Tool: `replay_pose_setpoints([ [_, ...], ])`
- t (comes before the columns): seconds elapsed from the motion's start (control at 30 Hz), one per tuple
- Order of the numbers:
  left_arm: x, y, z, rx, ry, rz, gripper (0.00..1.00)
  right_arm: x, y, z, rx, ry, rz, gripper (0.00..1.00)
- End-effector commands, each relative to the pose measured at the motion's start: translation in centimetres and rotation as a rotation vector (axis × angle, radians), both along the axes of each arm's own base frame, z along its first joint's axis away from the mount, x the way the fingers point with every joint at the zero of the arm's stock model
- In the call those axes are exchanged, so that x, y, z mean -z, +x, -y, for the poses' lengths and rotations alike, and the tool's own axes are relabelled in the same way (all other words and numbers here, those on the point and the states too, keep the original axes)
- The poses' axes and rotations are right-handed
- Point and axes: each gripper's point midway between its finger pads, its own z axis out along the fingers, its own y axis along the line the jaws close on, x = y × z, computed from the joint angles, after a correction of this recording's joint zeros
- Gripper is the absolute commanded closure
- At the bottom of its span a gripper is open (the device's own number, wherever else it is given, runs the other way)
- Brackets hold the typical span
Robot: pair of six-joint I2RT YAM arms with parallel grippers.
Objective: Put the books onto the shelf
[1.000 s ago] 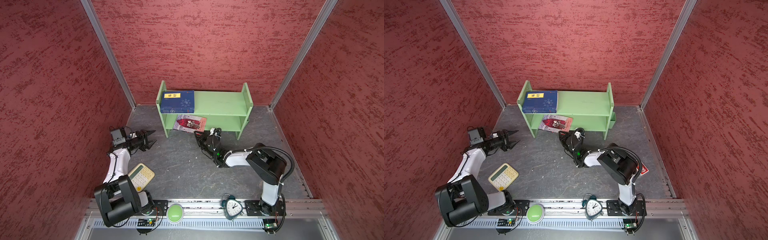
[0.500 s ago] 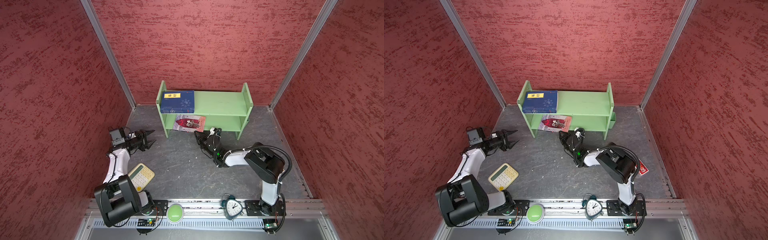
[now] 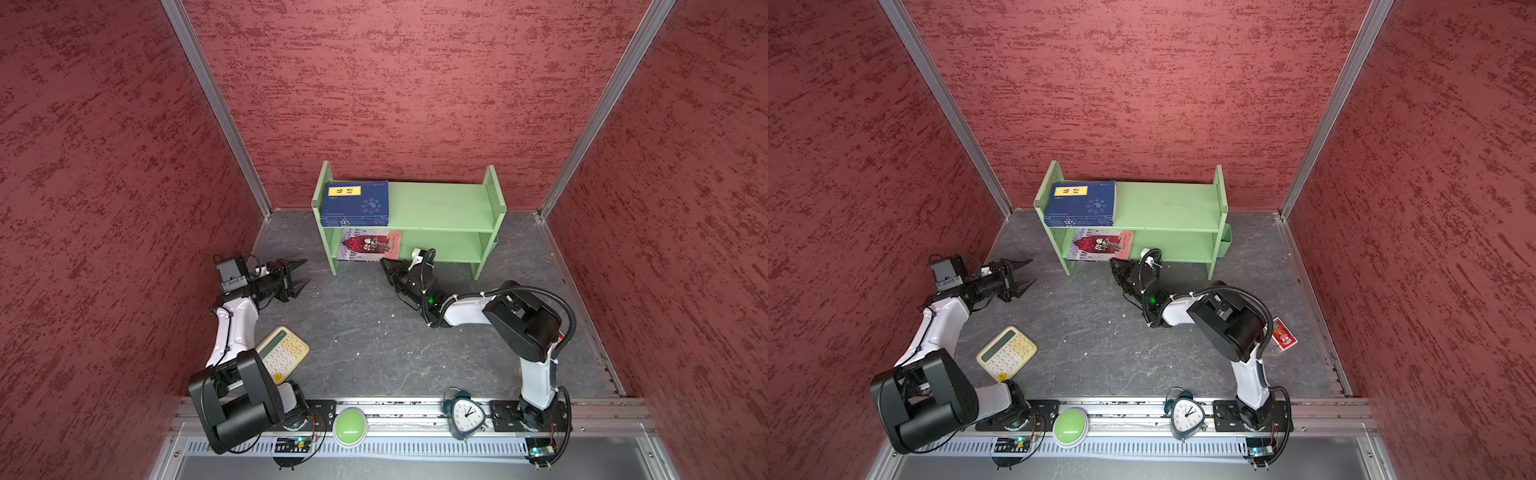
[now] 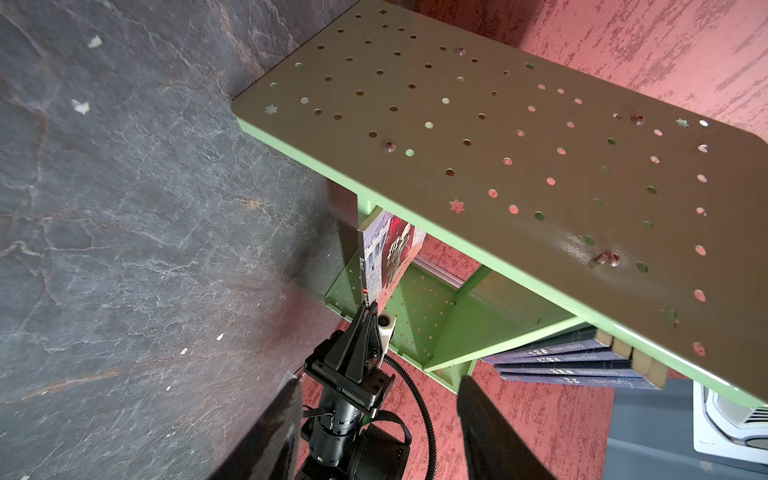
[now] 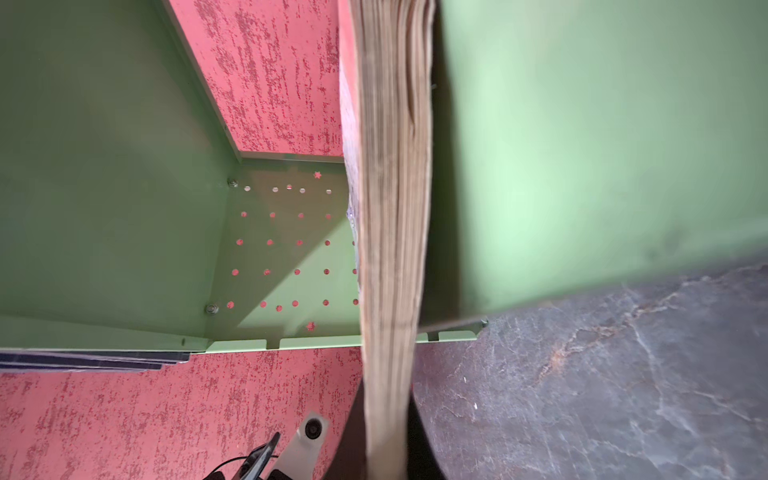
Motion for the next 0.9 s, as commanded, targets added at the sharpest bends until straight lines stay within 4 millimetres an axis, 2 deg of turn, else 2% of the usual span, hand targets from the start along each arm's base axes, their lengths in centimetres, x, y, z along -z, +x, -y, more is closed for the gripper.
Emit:
replay_pose_setpoints([
  [0.0, -0.4, 0.0, -0.1, 0.004, -0.005, 0.024, 0.4, -0.1, 0.3, -0.6, -0.017, 0.024, -0.001, 0.93],
  [0.53, -0.6, -0.1, -0.4, -0.003, -0.022, 0.028, 0.4, -0.7, 0.7, -1.4, -0.019, 0.086, -0.005, 0.94],
  [0.87, -0.8, -0.1, -0.4, -0.007, -0.022, 0.031, 0.4, -0.4, 1.0, -1.5, -0.01, 0.105, -0.013, 0.94],
])
